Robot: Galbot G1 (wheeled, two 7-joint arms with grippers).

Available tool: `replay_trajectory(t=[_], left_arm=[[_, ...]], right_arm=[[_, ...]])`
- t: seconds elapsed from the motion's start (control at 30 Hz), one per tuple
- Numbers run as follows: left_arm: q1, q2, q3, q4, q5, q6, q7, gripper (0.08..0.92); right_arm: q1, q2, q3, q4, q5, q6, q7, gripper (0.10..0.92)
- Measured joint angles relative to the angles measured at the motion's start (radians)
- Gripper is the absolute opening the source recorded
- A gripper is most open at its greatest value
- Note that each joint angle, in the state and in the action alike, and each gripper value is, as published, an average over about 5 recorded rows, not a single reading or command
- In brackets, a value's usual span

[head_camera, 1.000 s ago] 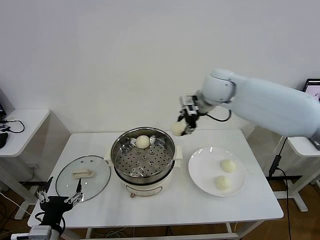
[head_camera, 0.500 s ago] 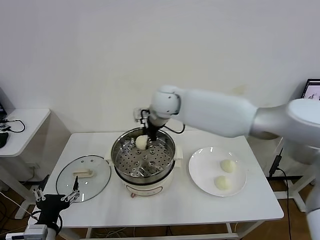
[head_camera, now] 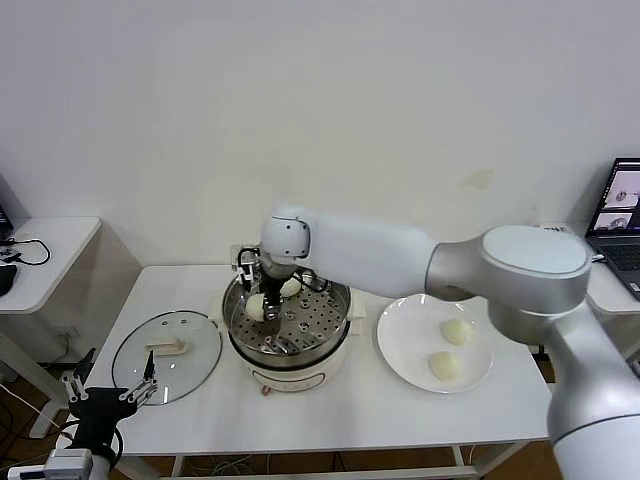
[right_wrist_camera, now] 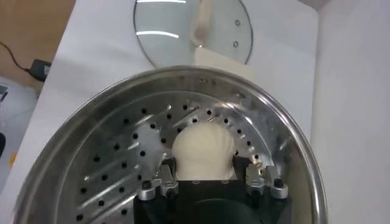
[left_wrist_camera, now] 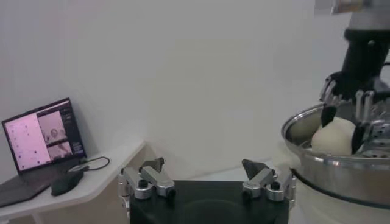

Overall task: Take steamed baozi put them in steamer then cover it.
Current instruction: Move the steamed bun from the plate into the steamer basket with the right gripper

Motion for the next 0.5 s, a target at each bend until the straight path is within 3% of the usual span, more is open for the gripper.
replay_trajectory(t=[0.37,0.5], left_arm=[[-0.007,0.005,0.002,0.001,0.0,0.0,0.0,0.823],[-0.009,0.007,0.003,0.002,-0.001,0.001,0.0,0.823]], right_arm=[[-0.023,0.029,0.018,-0.056,-0.006,-0.003,0.011,0.587],[-0.02,0.033,0.026,-0.059,0.0,-0.004,0.007,0.639]])
